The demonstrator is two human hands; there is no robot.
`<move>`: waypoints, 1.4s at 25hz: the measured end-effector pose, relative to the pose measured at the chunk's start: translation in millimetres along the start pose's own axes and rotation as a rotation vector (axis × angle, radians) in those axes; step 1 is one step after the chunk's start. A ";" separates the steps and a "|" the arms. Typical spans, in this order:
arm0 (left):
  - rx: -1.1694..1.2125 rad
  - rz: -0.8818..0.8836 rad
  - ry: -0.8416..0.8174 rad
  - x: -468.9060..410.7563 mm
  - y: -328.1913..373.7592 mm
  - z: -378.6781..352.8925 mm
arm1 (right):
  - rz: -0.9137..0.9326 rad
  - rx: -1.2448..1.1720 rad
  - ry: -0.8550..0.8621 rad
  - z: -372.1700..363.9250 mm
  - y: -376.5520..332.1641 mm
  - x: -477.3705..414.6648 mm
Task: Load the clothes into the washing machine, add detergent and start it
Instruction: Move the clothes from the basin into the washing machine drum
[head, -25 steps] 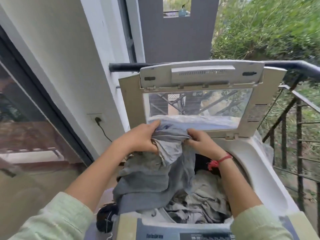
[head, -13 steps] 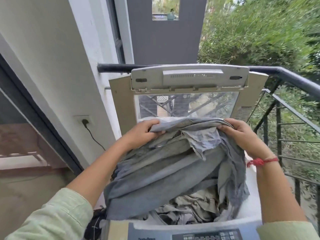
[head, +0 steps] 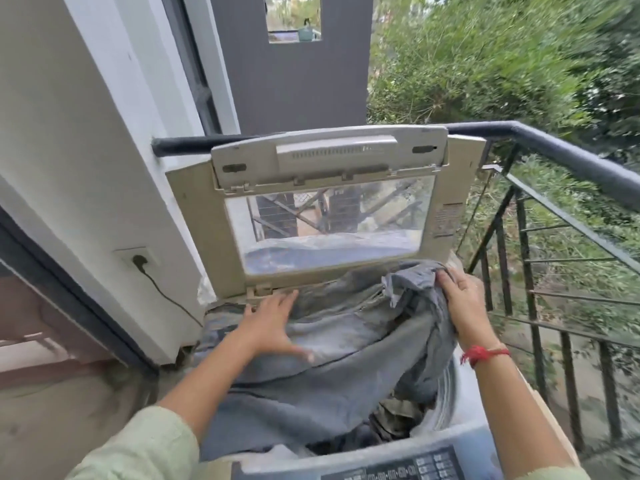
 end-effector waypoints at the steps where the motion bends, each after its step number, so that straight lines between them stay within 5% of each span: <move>1: -0.131 0.028 -0.067 7.4 -28.8 -36.5 | -0.025 -0.006 -0.011 -0.3 9.1 7.2; 3: -0.297 -0.005 -0.039 22.8 -62.2 -78.1 | -0.115 0.006 -0.105 -11.2 23.6 16.6; 5: -0.278 -0.058 0.155 27.8 -64.6 -77.2 | -0.205 0.027 -0.309 -39.0 33.0 23.4; 8: 0.045 0.010 0.374 24.9 -58.5 -50.0 | -0.317 0.298 -0.759 -86.1 42.8 46.2; 10: 0.376 0.086 0.504 24.5 -57.8 -24.9 | -0.287 0.486 -0.915 -99.4 49.2 52.9; 13: 0.692 0.039 0.672 28.2 -28.6 24.4 | -0.086 0.624 -0.729 -92.5 25.7 33.5; 19: 0.985 -0.438 0.876 70.9 109.5 135.6 | 0.256 0.263 -0.145 -35.5 -90.7 -2.9; 22: 0.978 -0.491 0.842 66.5 126.3 131.0 | 0.283 0.243 -0.073 -9.1 -102.3 -9.5; 25: 0.805 -0.282 0.663 21.8 87.9 47.4 | 0.219 0.320 -0.078 9.0 -71.4 -7.6; 28: 0.359 0.065 0.238 -18.5 23.3 -67.2 | 0.201 0.243 0.015 28.3 -54.6 -7.8; 30: 0.086 0.093 0.041 -13.7 -1.4 -116.3 | 0.183 0.205 0.002 30.3 -50.2 -11.5; 32: -0.019 -0.036 0.248 1.2 -4.7 -110.4 | 0.150 0.235 -0.122 15.7 -43.5 -11.9; 35: -0.087 0.066 0.527 17.1 -40.1 -67.0 | 0.058 0.253 -0.278 -16.6 -25.0 -4.2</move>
Point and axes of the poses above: each hand's wrist, its own x-axis away from the middle knuckle, its own z-axis out of the back of the hand, y = z × x, the point moved 6 cm from there along -x, towards the middle knuckle, and after that the axes turned 11 degrees about z, right-handed, at the moved point
